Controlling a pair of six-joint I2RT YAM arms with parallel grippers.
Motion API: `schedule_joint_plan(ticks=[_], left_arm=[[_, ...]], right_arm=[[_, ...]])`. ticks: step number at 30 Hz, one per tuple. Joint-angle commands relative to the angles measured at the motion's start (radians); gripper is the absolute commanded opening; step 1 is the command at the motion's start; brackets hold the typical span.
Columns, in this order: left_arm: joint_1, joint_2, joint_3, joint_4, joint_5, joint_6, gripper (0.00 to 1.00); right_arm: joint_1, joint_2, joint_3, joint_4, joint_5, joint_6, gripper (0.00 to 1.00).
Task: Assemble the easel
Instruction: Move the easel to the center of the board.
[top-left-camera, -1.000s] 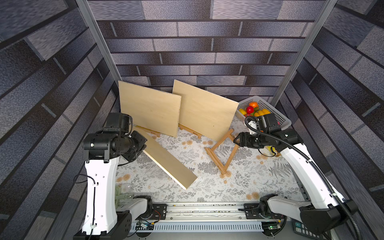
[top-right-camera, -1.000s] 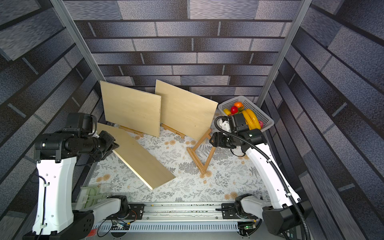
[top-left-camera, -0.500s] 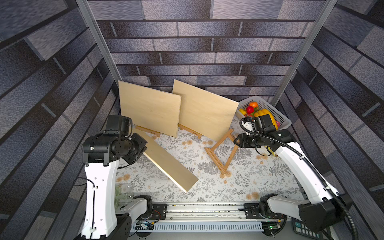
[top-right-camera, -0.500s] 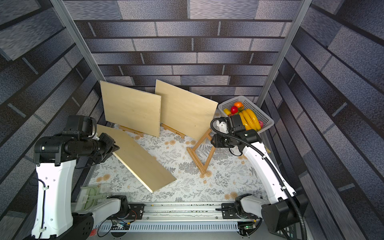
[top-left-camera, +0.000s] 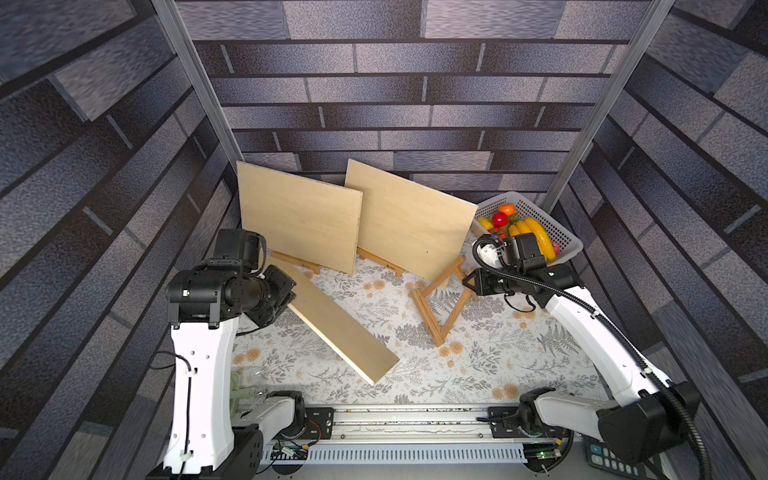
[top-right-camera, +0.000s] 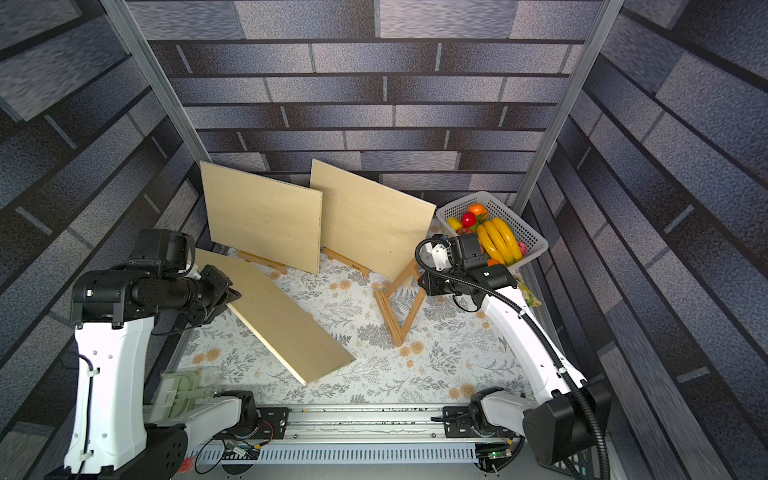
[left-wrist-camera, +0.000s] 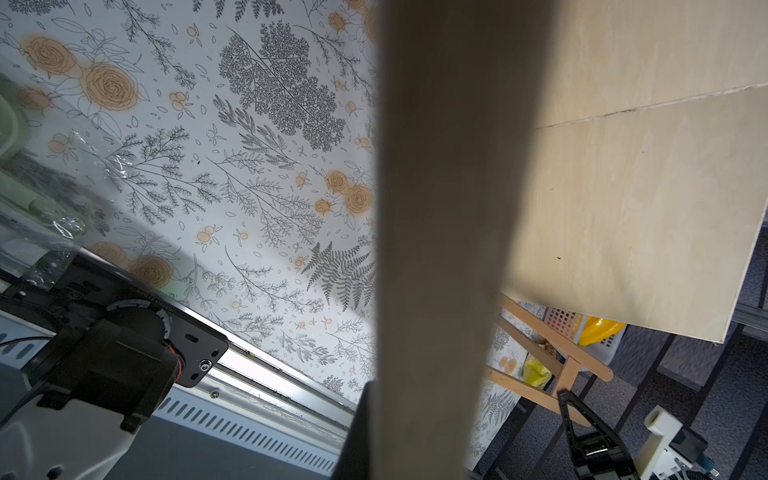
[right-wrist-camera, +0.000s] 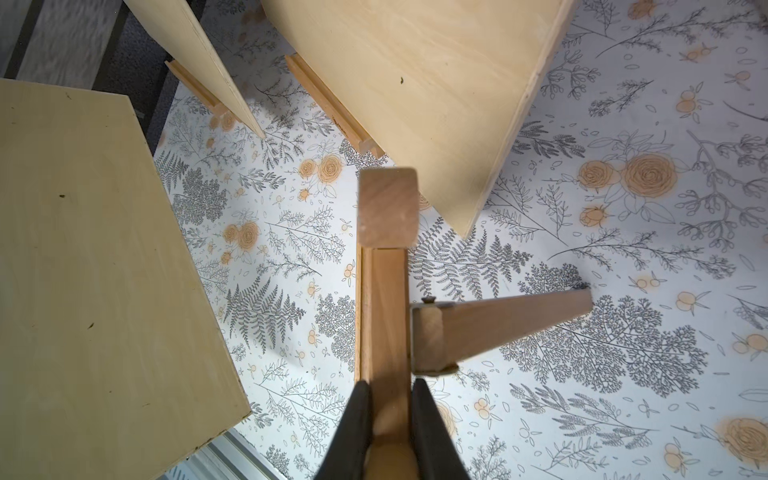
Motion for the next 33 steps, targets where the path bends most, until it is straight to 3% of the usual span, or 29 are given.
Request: schedule_joint_plan(ticks=[1,13,21,33], left_arm=[[0.001,-0.009,0.023,-0.220,0.065,0.006,0.00],[0.004,0.008,0.018,-0.221,0.084,0.029,0.00],[-0.007,0.009,0.001,-0.223,0.126,0.038,0.00],[-0.136,0.043,0.022,-0.225,0.156,-0.001,0.00]], right_arm=[[0.000,-0.021,-0.043,0.060,-0.077,0.010,0.15],[0.018,-0.043,-0.162,0.211,-0.267,0.098,0.10],[0.150,0.012,-0.135,0.207,-0.233,0.097,0.11],[0.240,0.066,-0.109,0.236,-0.206,0.100,0.11]])
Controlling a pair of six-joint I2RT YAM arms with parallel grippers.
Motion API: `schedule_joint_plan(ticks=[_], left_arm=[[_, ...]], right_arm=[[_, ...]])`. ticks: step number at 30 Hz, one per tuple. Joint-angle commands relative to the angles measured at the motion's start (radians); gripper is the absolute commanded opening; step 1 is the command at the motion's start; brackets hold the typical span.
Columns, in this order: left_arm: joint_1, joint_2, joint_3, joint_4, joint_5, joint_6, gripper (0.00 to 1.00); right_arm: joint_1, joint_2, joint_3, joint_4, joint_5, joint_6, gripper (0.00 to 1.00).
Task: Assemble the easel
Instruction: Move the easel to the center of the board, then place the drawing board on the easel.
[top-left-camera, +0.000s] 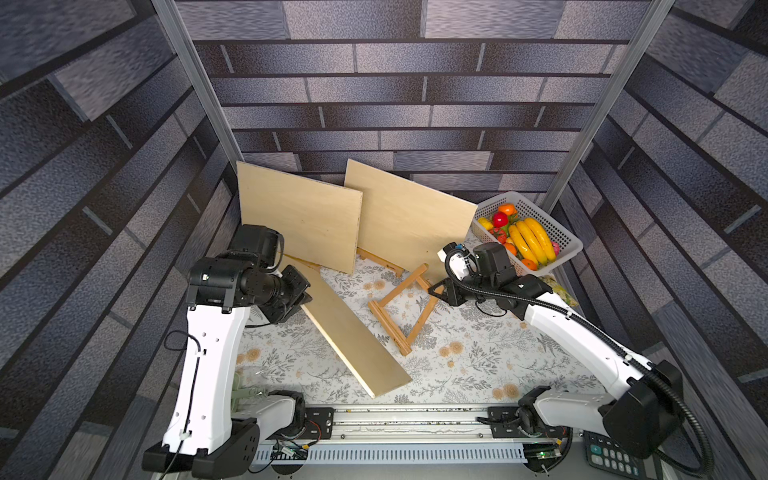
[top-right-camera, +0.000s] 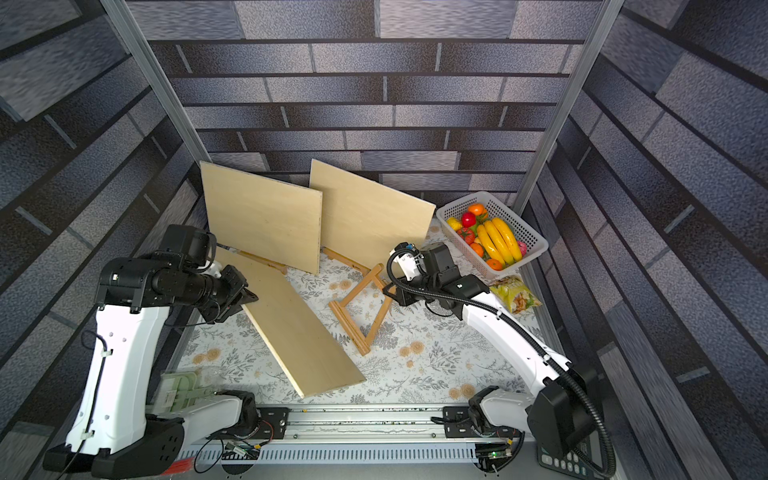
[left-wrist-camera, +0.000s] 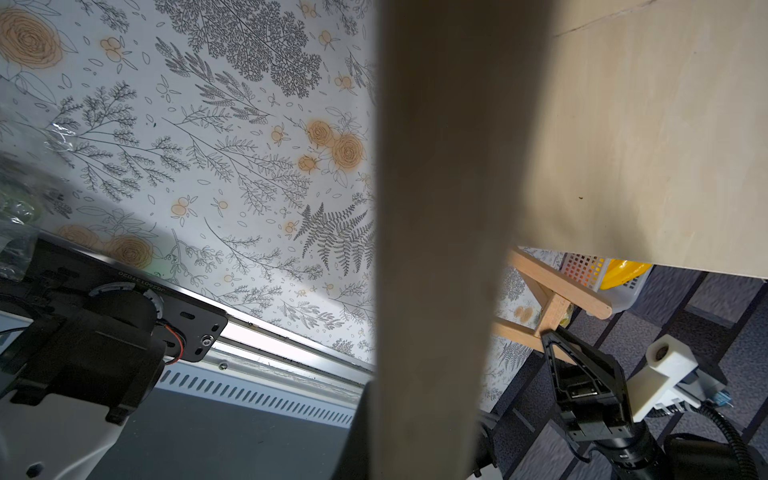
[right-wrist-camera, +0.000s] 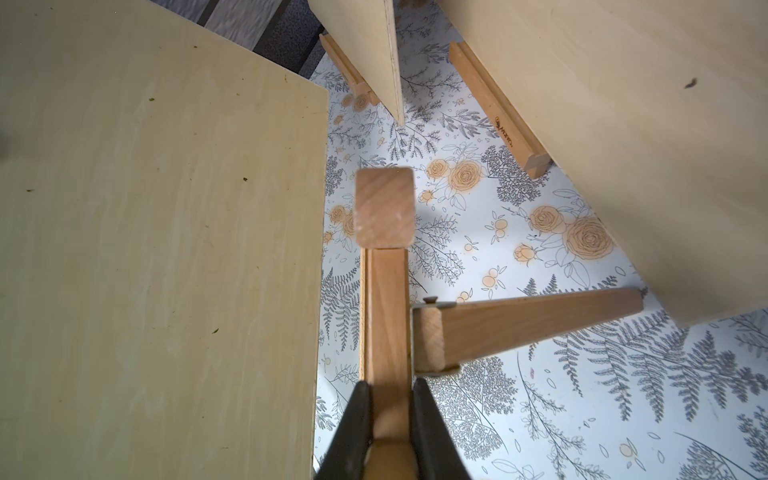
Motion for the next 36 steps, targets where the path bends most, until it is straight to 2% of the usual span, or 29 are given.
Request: schedule_joint_plan(ticks=[1,8,19,29,36], left_arm=[[-0.031,-0.001,0.068,-0.223,0.096,-0.029,0.00],[-0.156,0.048,0.167,-0.224,0.098,-0.106,0.00],[-0.231,0.118,0.234,-0.220,0.049,-0.125,0.00],[-0.267,0.172,0.212,-0.219,0.014,-0.112,0.00],[-0.288,0.164,0.144,-0.139,0.008,-0.153,0.00]], right_arm=[[0.015,0.025,0.005,-0.073,-0.040,0.048,0.11],[0.021,0.052,0.005,-0.082,-0.045,0.024,0.11],[0.031,0.072,0.004,-0.074,-0.054,0.019,0.11],[0.043,0.076,0.004,-0.048,-0.055,0.033,0.10],[0.050,0.081,-0.008,-0.036,-0.057,0.040,0.10]])
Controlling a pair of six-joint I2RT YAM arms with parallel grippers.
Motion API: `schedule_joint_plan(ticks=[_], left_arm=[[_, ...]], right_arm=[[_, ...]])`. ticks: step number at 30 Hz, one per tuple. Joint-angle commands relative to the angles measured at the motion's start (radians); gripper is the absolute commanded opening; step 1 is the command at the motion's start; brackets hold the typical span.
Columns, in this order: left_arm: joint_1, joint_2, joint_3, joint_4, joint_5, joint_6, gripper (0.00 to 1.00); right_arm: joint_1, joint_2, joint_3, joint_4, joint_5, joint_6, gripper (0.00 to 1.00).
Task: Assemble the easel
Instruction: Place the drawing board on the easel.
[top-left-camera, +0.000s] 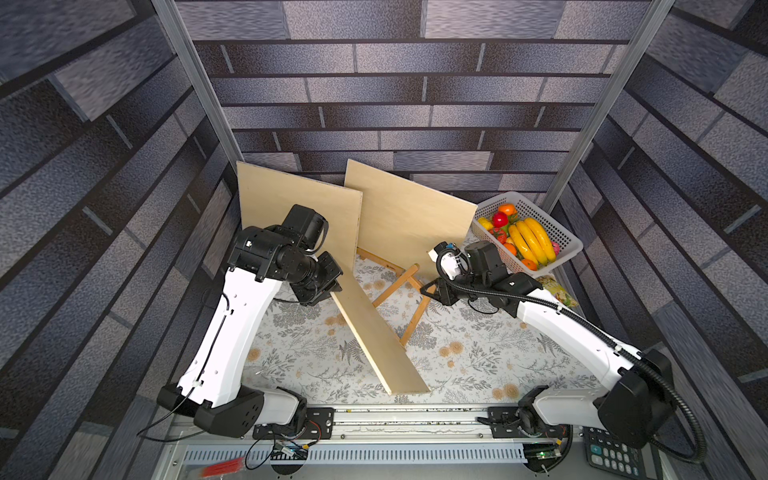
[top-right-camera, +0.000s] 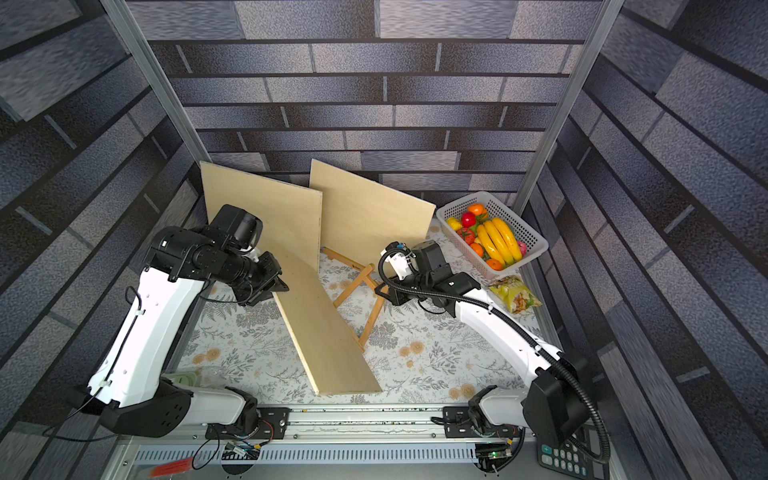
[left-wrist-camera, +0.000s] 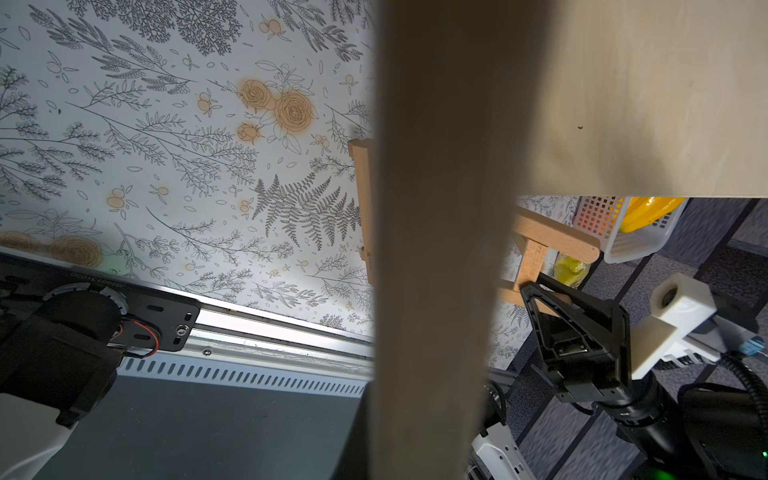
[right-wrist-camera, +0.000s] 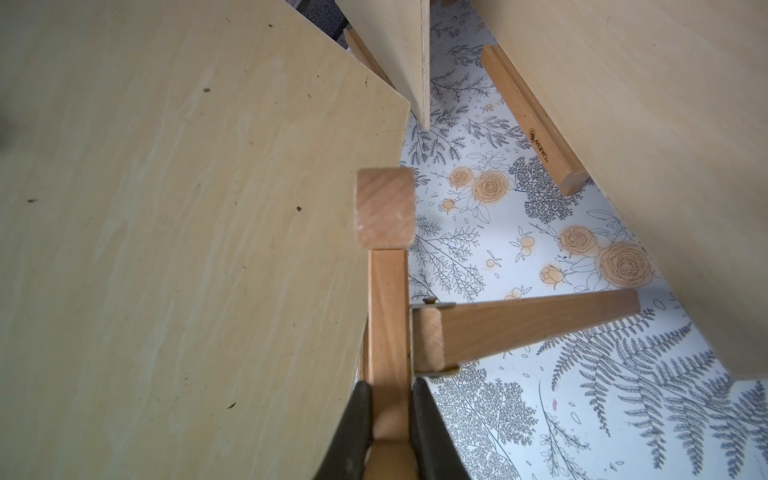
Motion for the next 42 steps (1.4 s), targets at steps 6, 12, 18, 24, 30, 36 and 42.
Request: schedule_joint_plan(ticks=[6,12,18,24,30,36,42], left_arm=[[-0.031,-0.017,-0.016,-0.137,0.015,-0.050,0.00],[-0.037,-0.003,-0.022,-0.098,0.001,-0.083,0.00],[-0.049,0.012,-0.035,-0.032,0.000,-0.139,0.00],[-0.063,0.062,0.024,-0.061,-0.024,-0.129,0.00],[-0.065,0.085,0.024,-0.060,-0.027,-0.132,0.00],[-0.070,0.146,0.075,-0.043,-0.042,-0.147,0.00],[-0.082,0.166,0.086,-0.010,-0.077,-0.192,0.00]], right_arm=[[0.023,0.031,-0.028,-0.080,-0.040,0.054,0.10],[0.026,0.032,-0.034,-0.071,-0.044,0.057,0.10],[0.030,0.039,-0.036,-0.057,-0.049,0.061,0.10],[0.030,0.047,-0.045,-0.033,-0.060,0.072,0.09],[0.032,0.047,-0.051,-0.028,-0.061,0.072,0.09],[0.032,0.049,-0.062,-0.017,-0.071,0.072,0.09],[0.035,0.050,-0.073,0.000,-0.082,0.080,0.08]])
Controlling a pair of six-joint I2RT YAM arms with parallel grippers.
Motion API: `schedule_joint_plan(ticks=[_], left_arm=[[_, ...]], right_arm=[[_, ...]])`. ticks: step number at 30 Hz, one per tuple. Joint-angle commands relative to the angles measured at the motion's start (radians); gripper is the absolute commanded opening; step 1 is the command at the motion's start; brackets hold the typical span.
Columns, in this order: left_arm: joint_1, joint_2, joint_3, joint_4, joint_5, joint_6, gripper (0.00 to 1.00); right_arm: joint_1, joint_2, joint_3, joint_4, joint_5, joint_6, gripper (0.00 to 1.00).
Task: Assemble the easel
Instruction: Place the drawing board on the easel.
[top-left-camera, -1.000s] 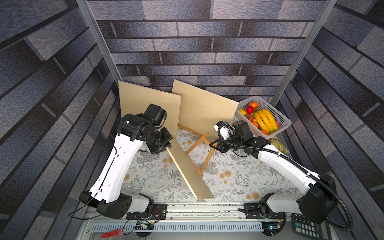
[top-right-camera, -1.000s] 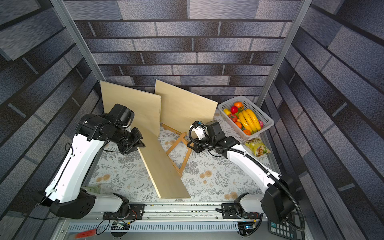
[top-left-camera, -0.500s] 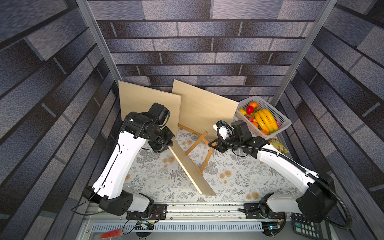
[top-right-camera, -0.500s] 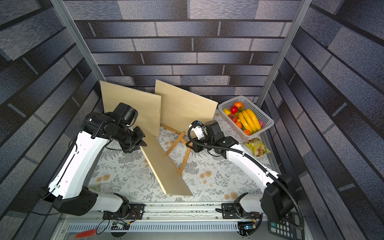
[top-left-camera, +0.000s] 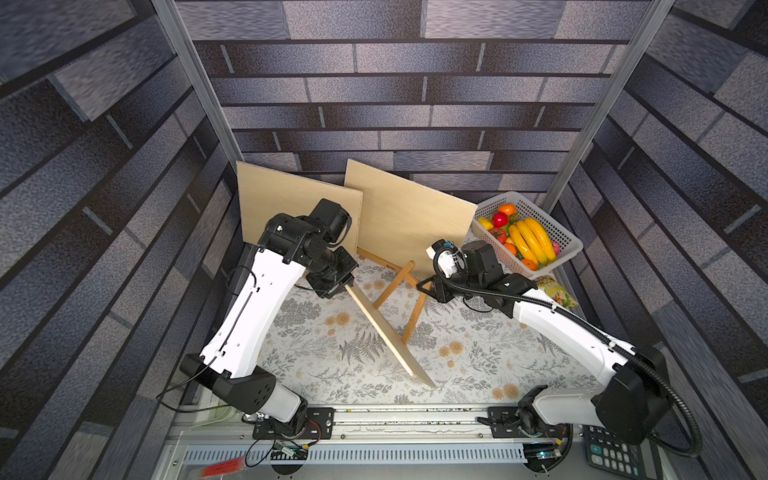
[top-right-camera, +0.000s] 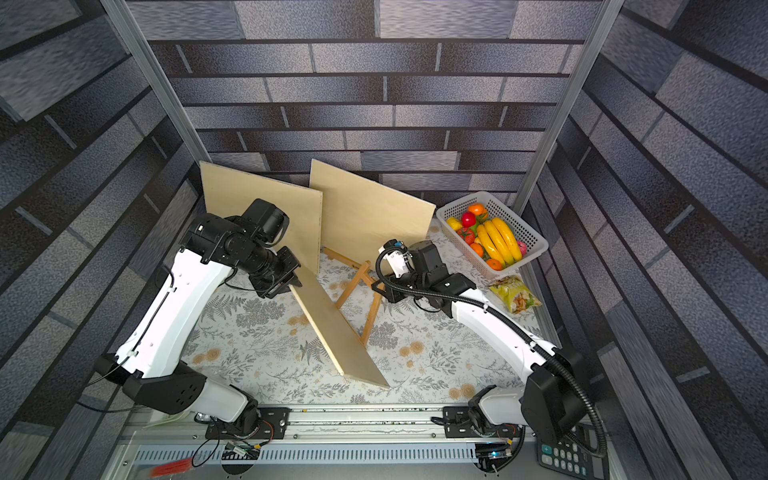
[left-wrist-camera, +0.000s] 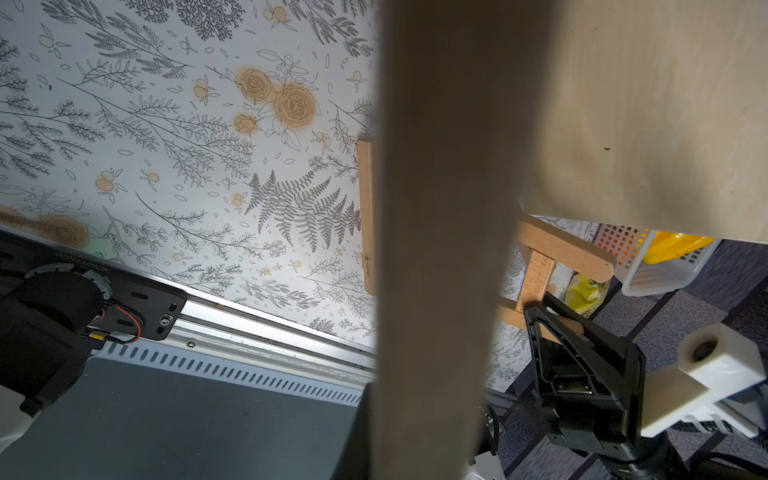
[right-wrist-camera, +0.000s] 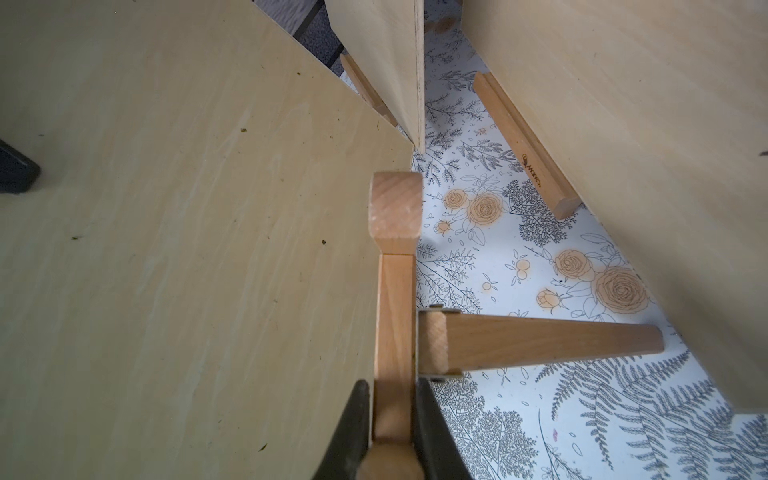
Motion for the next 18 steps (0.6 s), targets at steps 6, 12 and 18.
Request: schedule_joint_plan(ticks=[6,12,18], left_arm=[[-0.010,0.018,-0.057,0.066,-0.012,-0.112,0.05],[-0.023,0.068,-0.008,0.055,-0.013,-0.101,0.06],[-0.025,0.121,0.069,0.020,-0.017,-0.076,0.11]], right_arm=[[0.024,0.032,-0.079,-0.071,-0.128,0.051,0.06],[0.024,0.035,-0.097,-0.058,-0.129,0.047,0.05],[0.024,0.030,-0.112,-0.051,-0.128,0.048,0.05]])
